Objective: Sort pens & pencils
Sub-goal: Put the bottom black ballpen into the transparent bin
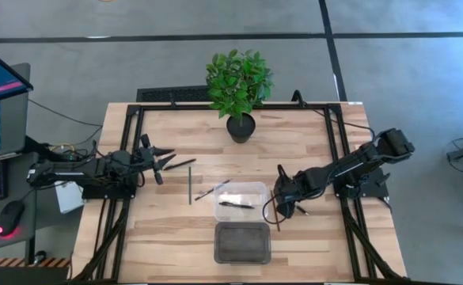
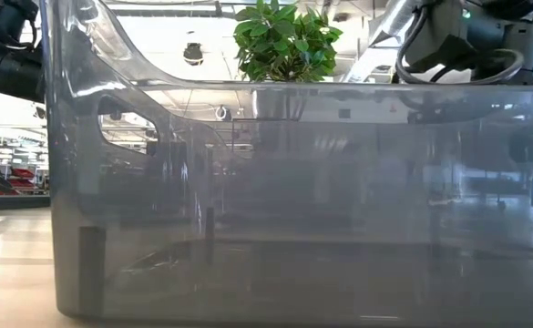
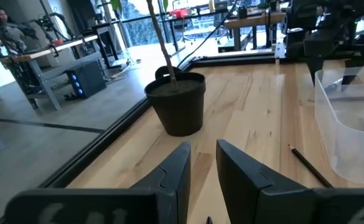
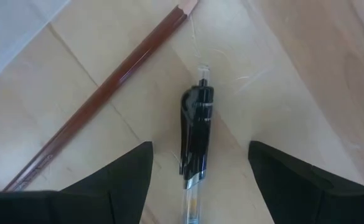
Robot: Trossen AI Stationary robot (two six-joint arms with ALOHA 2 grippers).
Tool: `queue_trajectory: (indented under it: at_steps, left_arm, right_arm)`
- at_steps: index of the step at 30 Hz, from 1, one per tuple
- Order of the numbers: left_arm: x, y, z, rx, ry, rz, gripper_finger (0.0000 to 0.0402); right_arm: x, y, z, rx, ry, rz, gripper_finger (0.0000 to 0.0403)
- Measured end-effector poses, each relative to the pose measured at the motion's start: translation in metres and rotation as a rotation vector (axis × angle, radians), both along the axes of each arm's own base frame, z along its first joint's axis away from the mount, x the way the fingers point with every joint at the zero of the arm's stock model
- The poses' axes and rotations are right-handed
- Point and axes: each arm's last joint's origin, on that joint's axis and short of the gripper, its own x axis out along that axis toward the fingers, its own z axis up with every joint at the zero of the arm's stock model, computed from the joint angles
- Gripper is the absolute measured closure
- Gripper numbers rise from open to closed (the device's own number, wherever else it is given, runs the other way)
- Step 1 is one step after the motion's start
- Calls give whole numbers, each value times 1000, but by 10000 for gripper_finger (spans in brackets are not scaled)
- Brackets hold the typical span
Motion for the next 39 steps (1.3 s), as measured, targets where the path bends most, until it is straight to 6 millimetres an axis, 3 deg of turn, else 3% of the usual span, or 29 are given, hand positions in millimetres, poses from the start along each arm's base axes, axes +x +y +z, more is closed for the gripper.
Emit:
queue_trajectory:
  at_steps: [20,39]
  left_arm:
    - [0,0,0,1,0,2,333]
    - [0,0,0,1,-1,2,333]
  right_arm:
    - [0,0,-3,-37,12,-1,120]
    - [-3,-2,-3,-52,42,-4,288]
